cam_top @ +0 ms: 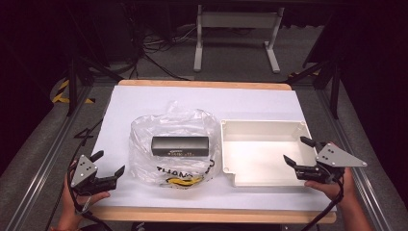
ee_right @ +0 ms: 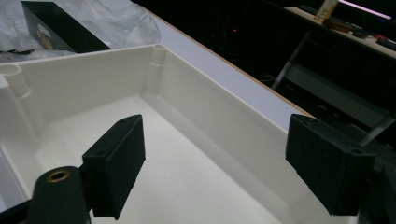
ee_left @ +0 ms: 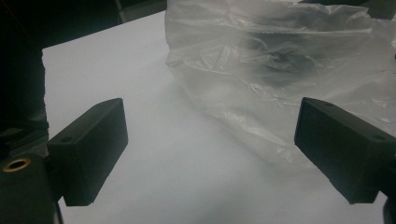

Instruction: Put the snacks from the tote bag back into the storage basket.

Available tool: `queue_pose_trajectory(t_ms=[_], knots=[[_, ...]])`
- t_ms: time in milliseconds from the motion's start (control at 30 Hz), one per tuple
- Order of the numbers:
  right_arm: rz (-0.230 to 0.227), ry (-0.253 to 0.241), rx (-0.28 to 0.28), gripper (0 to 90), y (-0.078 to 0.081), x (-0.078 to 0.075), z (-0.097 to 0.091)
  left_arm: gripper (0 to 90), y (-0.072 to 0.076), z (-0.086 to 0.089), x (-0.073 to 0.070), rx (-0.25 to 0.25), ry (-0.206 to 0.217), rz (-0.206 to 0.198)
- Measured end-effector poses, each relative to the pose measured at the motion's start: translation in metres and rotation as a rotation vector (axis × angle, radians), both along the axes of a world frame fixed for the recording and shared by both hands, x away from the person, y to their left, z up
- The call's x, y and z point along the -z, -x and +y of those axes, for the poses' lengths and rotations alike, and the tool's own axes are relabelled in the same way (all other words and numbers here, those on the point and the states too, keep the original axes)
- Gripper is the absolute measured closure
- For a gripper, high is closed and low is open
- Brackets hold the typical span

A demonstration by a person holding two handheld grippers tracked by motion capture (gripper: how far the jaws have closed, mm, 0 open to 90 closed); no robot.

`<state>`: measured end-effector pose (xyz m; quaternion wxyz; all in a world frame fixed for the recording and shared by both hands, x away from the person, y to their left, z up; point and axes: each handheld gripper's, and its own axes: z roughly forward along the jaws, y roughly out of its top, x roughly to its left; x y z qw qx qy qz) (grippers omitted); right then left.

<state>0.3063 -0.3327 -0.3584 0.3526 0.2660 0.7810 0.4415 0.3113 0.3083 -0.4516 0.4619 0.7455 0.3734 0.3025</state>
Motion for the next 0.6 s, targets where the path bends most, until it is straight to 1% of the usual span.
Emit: queue_pose_trajectory(t_ms=[33,67,200,400,500,567,600], knots=[[0.002,0.000,-0.007,20.7,-0.002,-0.001,0.003,10.5,0.000,-0.001,0.000,0.002,-0.002,0.000],[0.011,0.000,-0.030,20.8,-0.006,-0.003,0.010,10.5,0.000,-0.001,0.000,0.004,-0.004,0.000],[0.037,0.008,-0.080,20.7,-0.018,-0.006,0.026,10.5,0.000,-0.001,0.000,0.005,-0.005,0.001],[0.073,0.020,-0.146,19.7,-0.033,-0.010,0.044,10.6,0.000,0.000,0.000,0.008,0.000,0.002],[0.088,0.024,-0.168,19.7,-0.040,-0.012,0.053,10.6,0.000,-0.001,0.000,0.012,-0.001,0.001],[0.095,0.022,-0.177,19.7,-0.042,-0.013,0.056,10.6,0.000,-0.001,0.000,0.011,-0.002,0.002],[0.090,0.029,-0.180,19.7,-0.045,-0.013,0.059,10.6,0.000,-0.001,0.000,0.013,-0.001,0.003]])
